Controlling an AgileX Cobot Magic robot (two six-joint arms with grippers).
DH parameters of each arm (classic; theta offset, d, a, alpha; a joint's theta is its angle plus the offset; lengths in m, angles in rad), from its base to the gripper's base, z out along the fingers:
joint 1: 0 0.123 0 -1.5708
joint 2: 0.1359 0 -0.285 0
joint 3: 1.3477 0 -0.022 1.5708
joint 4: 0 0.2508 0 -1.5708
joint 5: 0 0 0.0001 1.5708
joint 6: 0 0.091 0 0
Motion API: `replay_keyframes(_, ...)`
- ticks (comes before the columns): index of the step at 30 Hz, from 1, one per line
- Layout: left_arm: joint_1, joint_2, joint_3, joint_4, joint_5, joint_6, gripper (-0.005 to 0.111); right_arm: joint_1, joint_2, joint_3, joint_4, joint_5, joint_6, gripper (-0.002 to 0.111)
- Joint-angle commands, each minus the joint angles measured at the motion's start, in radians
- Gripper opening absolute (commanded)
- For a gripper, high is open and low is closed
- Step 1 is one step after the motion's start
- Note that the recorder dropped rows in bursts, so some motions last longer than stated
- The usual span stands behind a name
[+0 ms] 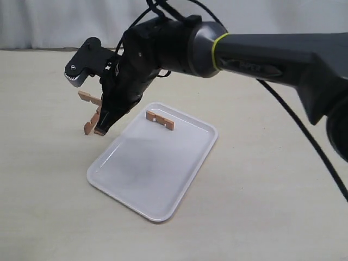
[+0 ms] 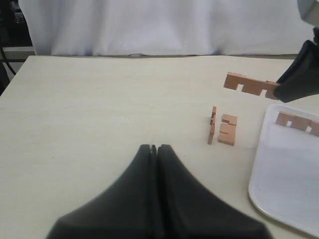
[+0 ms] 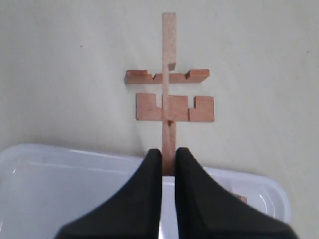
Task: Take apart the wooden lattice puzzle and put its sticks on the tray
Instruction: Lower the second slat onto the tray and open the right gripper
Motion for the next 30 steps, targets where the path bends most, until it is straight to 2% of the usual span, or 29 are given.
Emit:
replay_keyframes(1, 0.0, -0.002, 0.003, 0.002, -0.01, -0.003, 0.0, -0.013, -0.07, 0.04, 0.005, 0.124, -0.001, 0.004)
replay_keyframes(7, 0.0, -0.002, 0.003, 0.002, -0.01, -0.003, 0.0, -0.057, -0.155, 0.197, 0.025, 0.157, -0.001, 0.004)
replay_keyframes(14, 0.0, -0.002, 0.003, 0.002, -0.01, -0.003, 0.0, -0.155, -0.21, 0.408, 0.062, 0.132, 0.012, 0.004)
replay_keyframes(23, 0.0, -0.002, 0.003, 0.002, -0.019, -0.003, 0.0, -0.213, -0.21, 0.512, 0.042, 0.014, 0.102, 0.005)
replay_keyframes(25, 0.0, -0.002, 0.003, 0.002, -0.019, -0.003, 0.0, -0.213, -0.21, 0.514, 0.035, 0.013, 0.102, 0.012)
replay_keyframes(27, 0.0, -0.002, 0.003, 0.002, -0.019, -0.003, 0.0, -0.213, -0.21, 0.51, 0.035, 0.008, 0.102, 0.032)
replay_keyframes(28, 0.0, -0.002, 0.003, 0.002, -0.019, -0.003, 0.0, -0.213, -0.21, 0.501, 0.035, 0.005, 0.114, 0.048)
replay_keyframes(30, 0.0, -0.002, 0.003, 0.002, -0.019, -0.003, 0.0, -0.21, -0.218, 0.476, 0.035, 0.016, 0.165, 0.059)
